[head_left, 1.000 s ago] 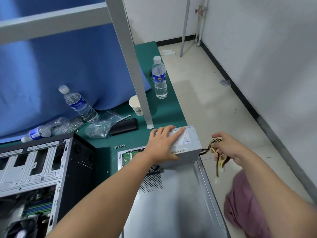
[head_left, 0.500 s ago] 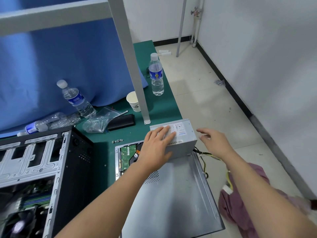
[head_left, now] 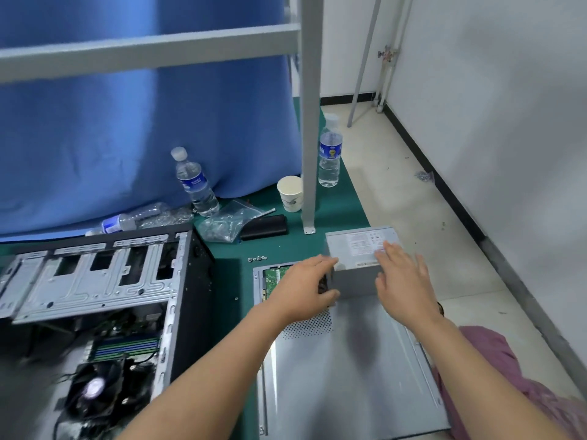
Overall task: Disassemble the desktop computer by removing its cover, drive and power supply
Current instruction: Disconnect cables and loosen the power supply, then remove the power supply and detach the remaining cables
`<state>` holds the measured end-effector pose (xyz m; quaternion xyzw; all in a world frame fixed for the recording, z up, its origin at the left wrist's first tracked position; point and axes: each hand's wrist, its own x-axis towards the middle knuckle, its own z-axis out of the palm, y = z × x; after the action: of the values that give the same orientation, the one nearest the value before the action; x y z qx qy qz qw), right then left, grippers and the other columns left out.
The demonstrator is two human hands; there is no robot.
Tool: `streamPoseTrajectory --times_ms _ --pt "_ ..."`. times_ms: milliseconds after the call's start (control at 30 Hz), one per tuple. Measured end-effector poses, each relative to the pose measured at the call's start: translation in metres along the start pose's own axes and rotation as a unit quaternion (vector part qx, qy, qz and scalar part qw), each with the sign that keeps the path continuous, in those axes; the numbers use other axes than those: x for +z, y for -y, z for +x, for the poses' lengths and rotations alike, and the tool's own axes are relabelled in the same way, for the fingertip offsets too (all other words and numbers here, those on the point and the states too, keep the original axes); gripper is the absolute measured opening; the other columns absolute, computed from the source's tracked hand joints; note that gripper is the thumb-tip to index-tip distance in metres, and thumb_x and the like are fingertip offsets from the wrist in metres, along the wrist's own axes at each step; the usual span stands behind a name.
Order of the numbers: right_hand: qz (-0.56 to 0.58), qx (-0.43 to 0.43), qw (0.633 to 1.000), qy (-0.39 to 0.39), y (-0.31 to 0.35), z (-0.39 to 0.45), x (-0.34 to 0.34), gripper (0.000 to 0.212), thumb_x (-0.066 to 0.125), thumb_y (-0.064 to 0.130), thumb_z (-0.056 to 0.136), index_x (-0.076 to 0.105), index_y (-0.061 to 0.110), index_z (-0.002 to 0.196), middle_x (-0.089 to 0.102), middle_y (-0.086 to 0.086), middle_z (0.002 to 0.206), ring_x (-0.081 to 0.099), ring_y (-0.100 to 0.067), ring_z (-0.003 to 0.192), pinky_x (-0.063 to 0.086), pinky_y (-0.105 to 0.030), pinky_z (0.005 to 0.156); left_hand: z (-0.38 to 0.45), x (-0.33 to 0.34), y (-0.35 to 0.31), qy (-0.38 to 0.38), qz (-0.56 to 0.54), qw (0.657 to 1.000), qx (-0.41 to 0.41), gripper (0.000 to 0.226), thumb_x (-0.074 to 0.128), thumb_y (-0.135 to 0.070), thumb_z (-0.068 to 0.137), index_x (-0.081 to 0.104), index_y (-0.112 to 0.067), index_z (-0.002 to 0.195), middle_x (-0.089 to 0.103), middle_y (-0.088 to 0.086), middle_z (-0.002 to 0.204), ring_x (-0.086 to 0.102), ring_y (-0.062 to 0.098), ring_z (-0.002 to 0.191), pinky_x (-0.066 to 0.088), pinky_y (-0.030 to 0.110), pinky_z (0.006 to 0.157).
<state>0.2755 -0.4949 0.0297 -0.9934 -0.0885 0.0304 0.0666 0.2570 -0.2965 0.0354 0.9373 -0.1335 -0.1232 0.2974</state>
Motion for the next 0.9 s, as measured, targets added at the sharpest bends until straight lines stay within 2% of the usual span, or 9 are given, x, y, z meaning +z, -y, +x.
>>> streamPoseTrajectory --times_ms 67,133,200,333,467,600,700,767,900 --pt "0.066 -0.012 0.998 -0.016 0.027 -0.008 0.001 0.043 0.042 0.019 0.096 0.043 0.013 0.138 0.034 -0.005 0.15 0.028 -0.019 0.139 0.019 -0.034 0.114 -0.024 -0.021 0.009 0.013 -0.072 0.997 -0.022 0.041 0.062 -0.028 0.089 0.056 -0.022 0.129 0.063 0.001 0.124 0.056 0.016 0.114 0.042 0.031 0.1" --pt "0.157 -0.033 0.987 -0.014 0.064 -0.019 0.003 0.034 0.049 0.015 0.094 0.055 0.01 0.126 0.053 -0.007 0.134 0.045 -0.023 0.125 0.03 -0.029 0.104 -0.056 -0.041 0.026 0.027 -0.107 0.993 -0.039 0.04 0.063 -0.028 0.09 0.057 -0.022 0.129 0.066 -0.001 0.118 0.06 0.009 0.107 0.044 0.024 0.098" --pt "0.224 -0.053 0.973 0.0 0.107 -0.032 0.007 0.026 0.054 0.012 0.091 0.064 0.01 0.115 0.063 -0.004 0.118 0.055 -0.021 0.111 0.035 -0.022 0.092 -0.093 -0.061 0.049 0.012 -0.123 0.992 -0.035 0.036 0.063 -0.028 0.09 0.061 -0.02 0.125 0.069 -0.005 0.111 0.062 0.002 0.102 0.044 0.017 0.095" --pt "0.305 -0.062 0.95 0.013 0.194 -0.054 0.016 0.02 0.056 0.006 0.09 0.07 0.009 0.103 0.066 -0.001 0.101 0.061 -0.016 0.091 0.038 -0.012 0.078 -0.173 -0.09 0.11 -0.057 -0.183 0.978 -0.08 0.02 0.063 -0.024 0.09 0.068 -0.023 0.11 0.071 -0.013 0.096 0.063 -0.005 0.087 0.044 0.008 0.079" --pt "0.346 -0.072 0.935 0.03 0.269 -0.07 0.027 0.02 0.054 0.009 0.093 0.07 0.012 0.104 0.064 0.006 0.097 0.055 0.003 0.081 0.036 0.002 0.071 -0.239 -0.099 0.181 -0.114 -0.171 0.965 -0.161 0.015 0.066 -0.022 0.088 0.069 -0.025 0.102 0.07 -0.017 0.09 0.063 -0.008 0.084 0.045 0.008 0.077" --pt "0.363 -0.074 0.928 0.035 0.326 -0.086 0.041 0.018 0.054 0.011 0.093 0.07 0.014 0.101 0.064 0.01 0.091 0.053 0.012 0.075 0.036 0.001 0.067 -0.281 -0.093 0.235 -0.107 -0.106 0.967 -0.204 0.019 0.067 -0.024 0.087 0.068 -0.022 0.106 0.067 -0.011 0.099 0.062 0.002 0.092 0.047 0.02 0.086" --pt "0.36 -0.074 0.928 0.057 0.356 -0.095 0.055 0.017 0.054 0.013 0.093 0.069 0.016 0.1 0.06 0.013 0.088 0.053 0.013 0.073 0.036 0.001 0.064 -0.293 -0.089 0.26 -0.082 -0.056 0.976 -0.195 0.028 0.067 -0.027 0.086 0.065 -0.02 0.113 0.065 -0.006 0.109 0.059 0.01 0.103 0.04 0.017 0.084" --pt "0.341 -0.076 0.933 0.086 0.371 -0.097 0.065 0.018 0.053 0.017 0.094 0.068 0.018 0.103 0.061 0.011 0.092 0.054 0.008 0.075 0.037 -0.001 0.067 -0.293 -0.088 0.269 -0.054 -0.035 0.98 -0.186 0.04 0.065 -0.034 0.086 0.06 -0.018 0.123 0.061 -0.003 0.122 0.055 0.013 0.112 0.039 0.019 0.091" --pt "0.303 -0.07 0.941 0.132 0.393 -0.089 0.087 0.02 0.055 0.017 0.093 0.067 0.017 0.109 0.066 0.003 0.106 0.055 -0.003 0.084 0.04 -0.007 0.077 -0.277 -0.082 0.287 0.029 0.045 0.986 -0.161 0.075 0.058 -0.052 0.086 0.034 -0.015 0.147 0.031 0.0 0.154 0.031 0.014 0.14 0.024 0.024 0.114"
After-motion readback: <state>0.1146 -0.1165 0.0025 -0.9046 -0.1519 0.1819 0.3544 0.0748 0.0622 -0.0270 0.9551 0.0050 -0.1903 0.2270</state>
